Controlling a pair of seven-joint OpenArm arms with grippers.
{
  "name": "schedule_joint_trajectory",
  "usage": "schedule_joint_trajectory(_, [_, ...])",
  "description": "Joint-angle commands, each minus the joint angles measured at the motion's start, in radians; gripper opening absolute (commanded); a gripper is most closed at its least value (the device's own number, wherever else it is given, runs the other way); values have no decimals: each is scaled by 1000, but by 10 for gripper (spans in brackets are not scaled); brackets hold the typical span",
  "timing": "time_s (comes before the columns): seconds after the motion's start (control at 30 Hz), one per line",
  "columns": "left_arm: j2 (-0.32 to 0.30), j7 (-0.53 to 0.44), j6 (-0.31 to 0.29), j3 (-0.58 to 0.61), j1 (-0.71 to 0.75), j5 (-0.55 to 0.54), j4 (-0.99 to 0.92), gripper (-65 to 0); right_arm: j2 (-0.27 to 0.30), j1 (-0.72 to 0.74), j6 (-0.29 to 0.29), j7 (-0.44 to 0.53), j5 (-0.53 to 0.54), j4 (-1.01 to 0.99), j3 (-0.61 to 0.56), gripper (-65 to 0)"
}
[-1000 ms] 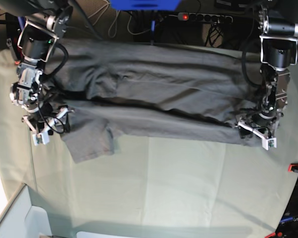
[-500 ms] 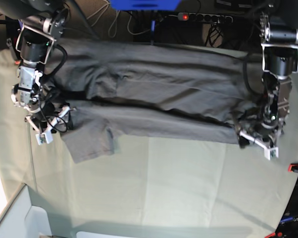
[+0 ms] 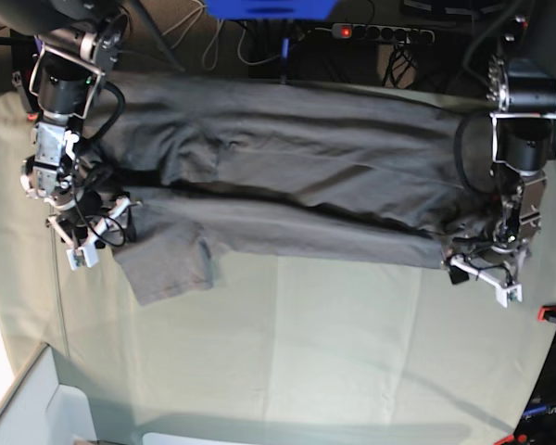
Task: Layout the t-shirt on the table in an organized manner, then fold the t-shirt properly
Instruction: 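Drag the folded t-shirt with both grippers toward the robot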
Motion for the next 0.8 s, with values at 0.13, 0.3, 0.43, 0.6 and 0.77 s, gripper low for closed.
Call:
schedule_joint_trajectory(0.13, [-12,-78,-6,5,-27,-3,-5,-123,11,17,14,9,14,12,-1,-279])
schedule_joint_trajectory(0.3, [-11,-92,-6,6,-27,-3,-14,-125,9,17,14,5,14,12,-1,-288])
schedule_joint_trajectory(0.43, [-11,-92,-7,8,-27,-3,-14,-224,11,17,14,5,14,12,-1,-385])
schedule_joint_trajectory(0.6, [-11,-98,-7,6,-27,-3,-15,-448,11,17,14,5,14,12,-1,-484])
schedule_joint_trajectory(0.77, [-11,-98,-1,6,-29,-3,-8,-650,11,18,14,3,14,12,-1,-599])
